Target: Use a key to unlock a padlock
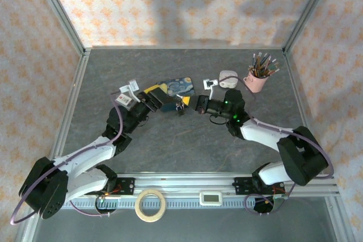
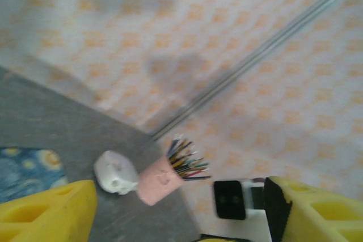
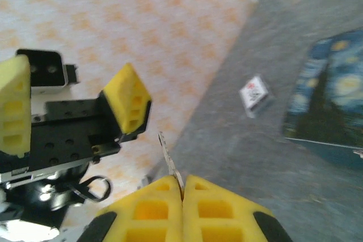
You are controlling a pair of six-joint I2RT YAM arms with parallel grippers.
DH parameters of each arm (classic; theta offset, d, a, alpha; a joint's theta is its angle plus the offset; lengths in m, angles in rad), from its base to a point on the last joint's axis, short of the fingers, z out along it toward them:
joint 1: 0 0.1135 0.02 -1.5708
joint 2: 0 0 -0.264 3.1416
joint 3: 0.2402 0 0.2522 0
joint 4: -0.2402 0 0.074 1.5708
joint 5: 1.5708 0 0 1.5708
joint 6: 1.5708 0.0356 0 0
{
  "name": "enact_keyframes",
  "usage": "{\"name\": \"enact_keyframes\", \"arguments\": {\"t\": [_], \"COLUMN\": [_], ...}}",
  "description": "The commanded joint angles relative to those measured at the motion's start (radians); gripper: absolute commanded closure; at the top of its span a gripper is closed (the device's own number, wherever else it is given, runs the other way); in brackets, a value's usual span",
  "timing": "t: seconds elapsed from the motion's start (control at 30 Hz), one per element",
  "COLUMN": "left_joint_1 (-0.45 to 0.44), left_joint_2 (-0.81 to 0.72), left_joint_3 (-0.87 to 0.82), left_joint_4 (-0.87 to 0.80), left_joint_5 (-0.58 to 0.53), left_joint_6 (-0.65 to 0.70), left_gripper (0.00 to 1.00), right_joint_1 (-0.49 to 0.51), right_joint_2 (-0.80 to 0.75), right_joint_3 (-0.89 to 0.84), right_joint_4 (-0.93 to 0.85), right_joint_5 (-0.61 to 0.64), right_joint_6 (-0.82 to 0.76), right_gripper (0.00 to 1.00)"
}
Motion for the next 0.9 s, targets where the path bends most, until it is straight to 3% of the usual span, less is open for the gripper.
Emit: {"name": "enact_keyframes", "arguments": {"t": [0.0, 0.13, 0.27, 0.47, 0.87], "left_joint_1": [0.0, -0.03, -0.097, -0.116, -0.138], "left_joint_2": [0.02, 0.09, 0.168, 0.347, 0.66], "left_joint_3": [-0.016, -0.027, -0.01, 0.014, 0.19], "left_joint_4": [-0.171, -0.208, -0.263, -0.22, -0.202], "left_joint_5": [-0.037, -0.018, -0.095, -0.091, -0.098], "left_joint_6": [0.019, -0.006, 0.017, -0.024, -0.038], "left_gripper": [0.29, 0.33, 0.37, 0.43, 0.35], "right_joint_1": [-0.005, -0.005, -0.005, -0.005, -0.005], "right_joint_2": [-0.078, -0.132, -0.183, -0.242, -0.29], "right_joint_3": [-0.007, -0.016, -0.049, -0.109, -0.155], "right_joint_4": [-0.24, -0.434, -0.495, -0.464, -0.399], "right_joint_5": [0.189, 0.368, 0.462, 0.51, 0.522], "right_joint_6": [-0.125, -0.178, -0.196, -0.19, -0.199], "right_gripper": [1.0, 1.0, 1.0, 1.0, 1.0]}}
